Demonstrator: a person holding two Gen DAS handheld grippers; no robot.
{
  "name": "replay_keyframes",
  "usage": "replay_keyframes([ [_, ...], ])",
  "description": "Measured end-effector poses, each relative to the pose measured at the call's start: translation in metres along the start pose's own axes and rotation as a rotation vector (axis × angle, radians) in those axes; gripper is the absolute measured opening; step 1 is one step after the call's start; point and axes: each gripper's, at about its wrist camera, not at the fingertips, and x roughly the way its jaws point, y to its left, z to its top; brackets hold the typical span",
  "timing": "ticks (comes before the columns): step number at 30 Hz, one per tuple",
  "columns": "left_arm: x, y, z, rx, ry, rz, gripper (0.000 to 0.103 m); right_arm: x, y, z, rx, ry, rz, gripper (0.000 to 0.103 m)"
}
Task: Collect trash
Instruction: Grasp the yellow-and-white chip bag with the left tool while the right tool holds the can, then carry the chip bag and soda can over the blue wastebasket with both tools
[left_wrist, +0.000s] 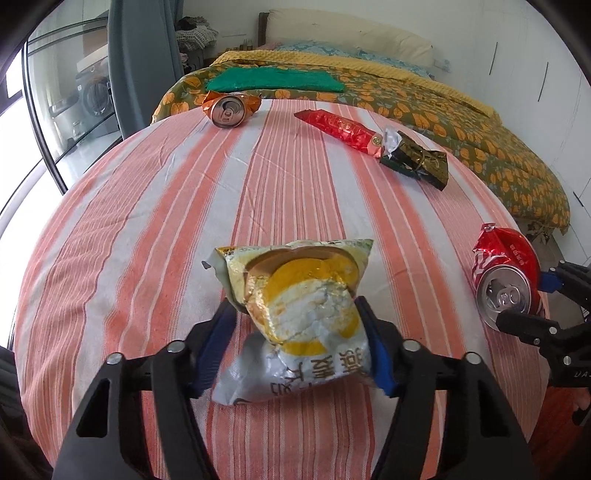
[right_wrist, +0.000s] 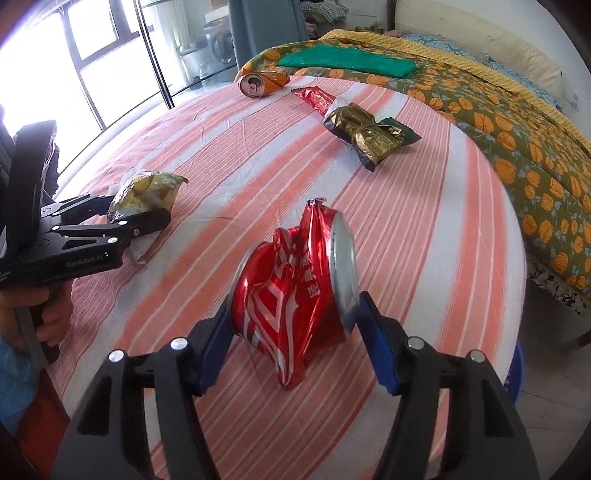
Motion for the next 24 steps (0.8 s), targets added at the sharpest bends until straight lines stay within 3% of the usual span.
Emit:
replay_keyframes([
  [2,-0.004,-0.003,-0.002,0.014,-0.014,0.016,0.045,-0.007,-0.001,-0.002,0.009,-0.015,0.000,0.063],
  [5,-0.010,-0.006,-0.004,0.013,-0.024,0.014,0.042,-0.019,-0.006,-0.007,0.049,-0.039,0.018,0.062],
  [24,-0.047,-0.030,-0.013,0.072,-0.122,0.087,0.040,-0.041,-0.004,-0.013,0.081,-0.080,0.052,0.062],
])
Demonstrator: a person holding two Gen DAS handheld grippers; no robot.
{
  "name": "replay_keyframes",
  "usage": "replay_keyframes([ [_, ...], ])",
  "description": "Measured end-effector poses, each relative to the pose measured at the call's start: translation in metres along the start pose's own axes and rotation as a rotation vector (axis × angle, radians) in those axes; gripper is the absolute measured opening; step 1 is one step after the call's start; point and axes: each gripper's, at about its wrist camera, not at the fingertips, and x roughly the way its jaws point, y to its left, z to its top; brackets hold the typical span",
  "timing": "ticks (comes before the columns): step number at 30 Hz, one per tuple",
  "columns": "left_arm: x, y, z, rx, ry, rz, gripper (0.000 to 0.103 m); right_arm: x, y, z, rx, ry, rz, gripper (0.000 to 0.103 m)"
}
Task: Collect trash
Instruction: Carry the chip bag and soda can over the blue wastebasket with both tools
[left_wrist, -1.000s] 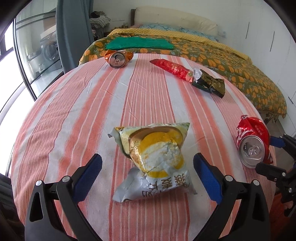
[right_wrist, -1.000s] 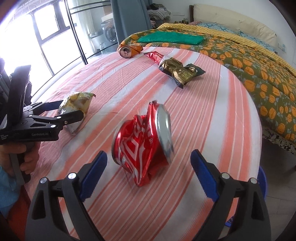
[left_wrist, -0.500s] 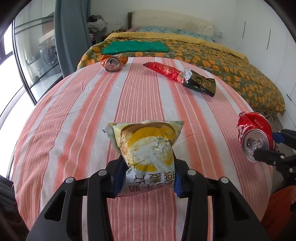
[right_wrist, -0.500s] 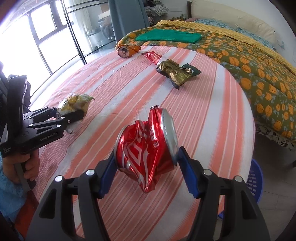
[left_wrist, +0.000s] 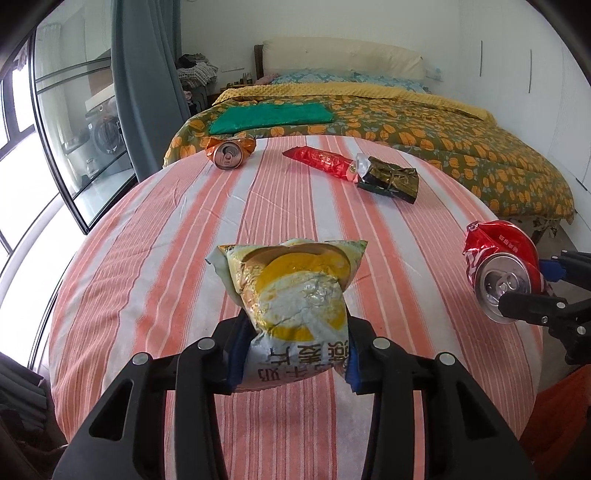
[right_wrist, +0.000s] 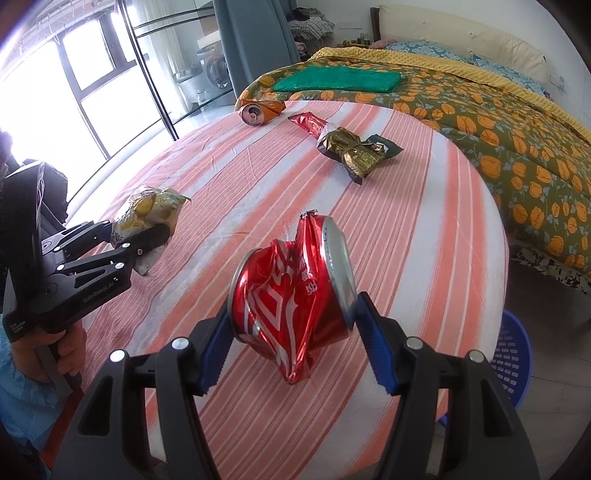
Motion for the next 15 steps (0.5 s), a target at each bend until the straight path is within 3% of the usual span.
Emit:
replay_keyframes([
  [11,-0.001,-0.002,-0.001,0.005,-0.020,0.030,0.040,-0.001,-0.004,-0.004,0.022,-0.006,0.029,0.062],
  [15,0.002,0.000,-0.002,-0.024,0.014,-0.024,0.039,-0.005,-0.015,-0.003,0.060,-0.019,0.051,0.062],
])
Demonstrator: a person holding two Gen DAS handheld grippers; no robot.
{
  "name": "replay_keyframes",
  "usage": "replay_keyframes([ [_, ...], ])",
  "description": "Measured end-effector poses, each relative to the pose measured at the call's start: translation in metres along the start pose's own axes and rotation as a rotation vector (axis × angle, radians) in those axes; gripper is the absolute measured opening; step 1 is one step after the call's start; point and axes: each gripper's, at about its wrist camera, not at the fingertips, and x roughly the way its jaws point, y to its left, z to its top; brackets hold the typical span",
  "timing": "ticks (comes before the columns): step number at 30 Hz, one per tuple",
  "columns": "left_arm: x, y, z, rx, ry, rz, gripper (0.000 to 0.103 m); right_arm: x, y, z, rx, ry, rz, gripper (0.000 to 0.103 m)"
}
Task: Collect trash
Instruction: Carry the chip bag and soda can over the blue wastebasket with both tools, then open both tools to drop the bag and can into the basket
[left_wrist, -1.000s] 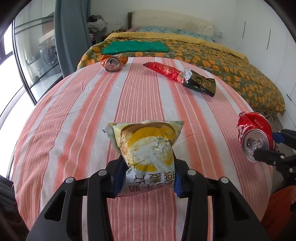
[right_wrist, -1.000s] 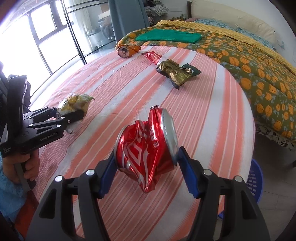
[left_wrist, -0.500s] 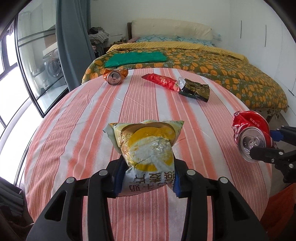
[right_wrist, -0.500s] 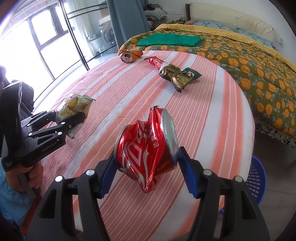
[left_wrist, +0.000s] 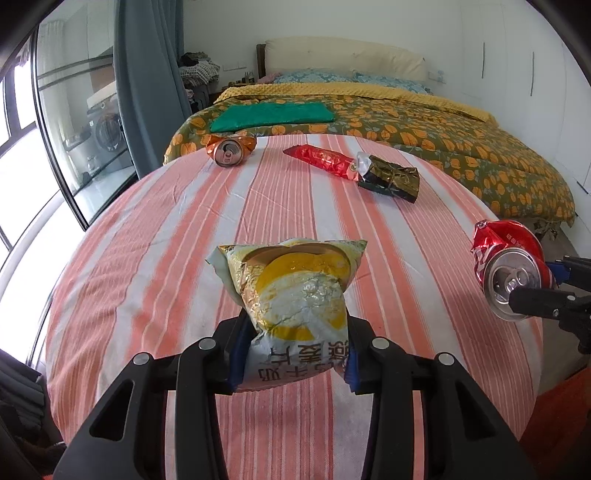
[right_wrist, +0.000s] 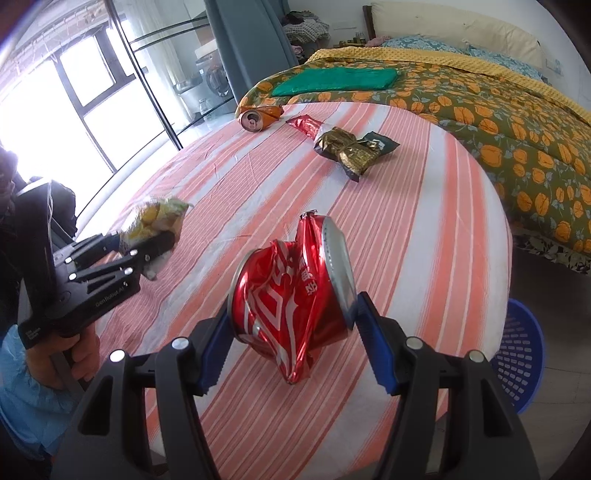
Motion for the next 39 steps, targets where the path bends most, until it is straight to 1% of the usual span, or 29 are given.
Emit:
replay_keyframes([
  [4,0.006,0.000,-0.006,-0.037,0.042,-0.059,0.039,-0.010,-0.021,0.000,0.057,-0.016,0.011,0.062],
  [6,0.008,-0.007,-0.009,-0.030,0.054,-0.071,0.039,-0.020,-0.034,-0.002,0.083,-0.030,0.008,0.062],
  [12,0.009,-0.044,-0.015,0.017,0.077,-0.129,0.039,-0.054,-0.087,-0.016,0.153,-0.064,-0.038,0.062],
  [17,0.004,-0.084,-0.013,0.039,0.095,-0.205,0.039,-0.075,-0.137,-0.030,0.215,-0.073,-0.086,0.062],
  [21,-0.003,-0.129,-0.007,0.063,0.111,-0.293,0.039,-0.086,-0.177,-0.037,0.267,-0.078,-0.128,0.062],
  [24,-0.008,-0.169,0.000,0.089,0.129,-0.373,0.039,-0.089,-0.207,-0.041,0.292,-0.061,-0.156,0.062],
  [27,-0.008,-0.215,0.005,0.125,0.155,-0.444,0.040,-0.082,-0.242,-0.050,0.328,-0.022,-0.182,0.062],
  [30,0.003,-0.264,0.007,0.171,0.199,-0.492,0.040,-0.070,-0.274,-0.067,0.376,0.019,-0.192,0.063],
  [32,0.013,-0.292,0.006,0.204,0.216,-0.502,0.040,-0.063,-0.290,-0.078,0.398,0.043,-0.197,0.063],
  [35,0.038,-0.330,0.002,0.235,0.250,-0.502,0.040,-0.056,-0.310,-0.088,0.426,0.073,-0.201,0.063],
  [39,0.083,-0.366,-0.002,0.244,0.294,-0.466,0.040,-0.047,-0.333,-0.091,0.456,0.092,-0.186,0.063],
])
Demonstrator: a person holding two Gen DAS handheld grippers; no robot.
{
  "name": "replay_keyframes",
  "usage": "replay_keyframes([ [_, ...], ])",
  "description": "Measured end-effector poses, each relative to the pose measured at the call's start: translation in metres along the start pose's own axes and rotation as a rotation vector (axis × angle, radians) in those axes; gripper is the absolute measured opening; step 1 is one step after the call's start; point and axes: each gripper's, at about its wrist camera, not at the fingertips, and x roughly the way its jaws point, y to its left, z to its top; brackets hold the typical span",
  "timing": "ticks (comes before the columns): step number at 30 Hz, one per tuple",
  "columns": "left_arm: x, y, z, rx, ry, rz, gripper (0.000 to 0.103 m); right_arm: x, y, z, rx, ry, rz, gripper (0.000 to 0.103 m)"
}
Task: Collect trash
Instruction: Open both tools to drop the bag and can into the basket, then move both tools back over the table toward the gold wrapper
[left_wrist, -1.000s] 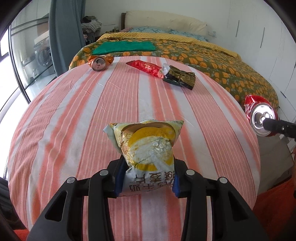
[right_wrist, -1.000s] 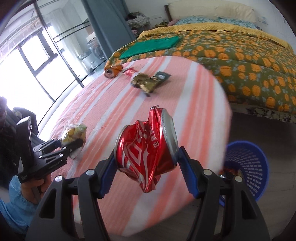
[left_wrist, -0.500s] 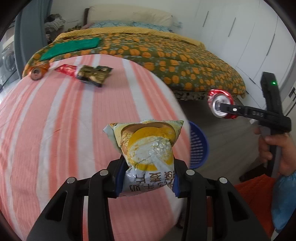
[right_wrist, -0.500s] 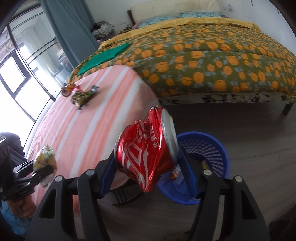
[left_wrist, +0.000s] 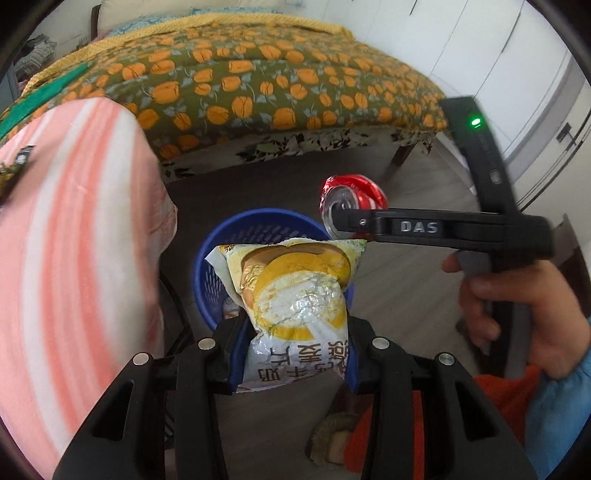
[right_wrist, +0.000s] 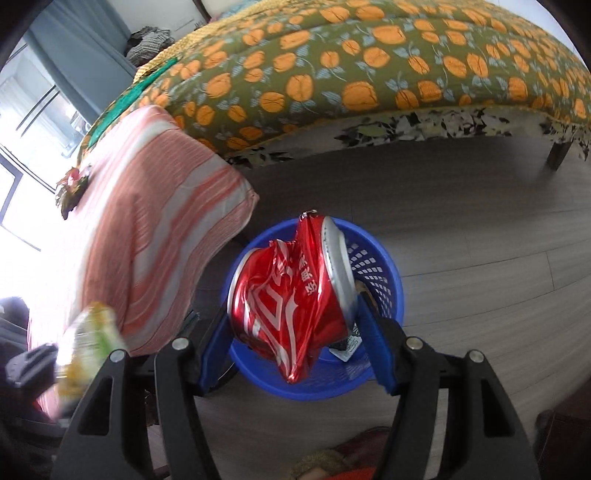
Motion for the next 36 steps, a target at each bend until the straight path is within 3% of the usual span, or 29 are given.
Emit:
replay_keyframes([
  [10,0.093,0.001,0.024,-0.026,0.085,0.067,0.043,0.035,-0.022,0.028,0.052,0.030,0.032,0.065],
  [11,0.101,0.003,0.026,-0.027,0.090,0.076,0.048,0.038,-0.024,0.030,0.058,0.026,0.029,0.065],
  [12,0.109,0.005,0.027,-0.031,0.098,0.084,0.054,0.040,-0.026,0.033,0.066,0.022,0.027,0.075],
  [13,0.116,0.009,0.030,-0.040,0.101,0.094,0.066,0.041,-0.030,0.035,0.080,0.016,0.031,0.080],
  [16,0.117,0.012,0.032,-0.070,0.090,0.095,0.070,0.034,-0.038,0.043,0.132,-0.019,0.051,0.082],
  [20,0.088,0.008,0.030,-0.074,0.045,0.041,0.074,0.011,-0.042,0.051,0.153,-0.102,0.004,0.082],
  [24,0.028,-0.002,0.022,-0.039,-0.042,-0.035,0.081,-0.009,-0.033,0.053,0.133,-0.173,-0.097,0.082],
  [27,-0.022,0.001,0.012,-0.009,-0.110,-0.065,0.087,-0.018,-0.021,0.050,0.118,-0.209,-0.123,0.082],
  [31,-0.075,0.030,-0.010,-0.016,-0.160,-0.023,0.090,-0.031,0.020,0.042,0.059,-0.267,-0.097,0.082],
  [36,-0.109,0.096,-0.043,-0.078,-0.161,0.126,0.090,-0.041,0.101,0.017,-0.102,-0.334,-0.041,0.083],
])
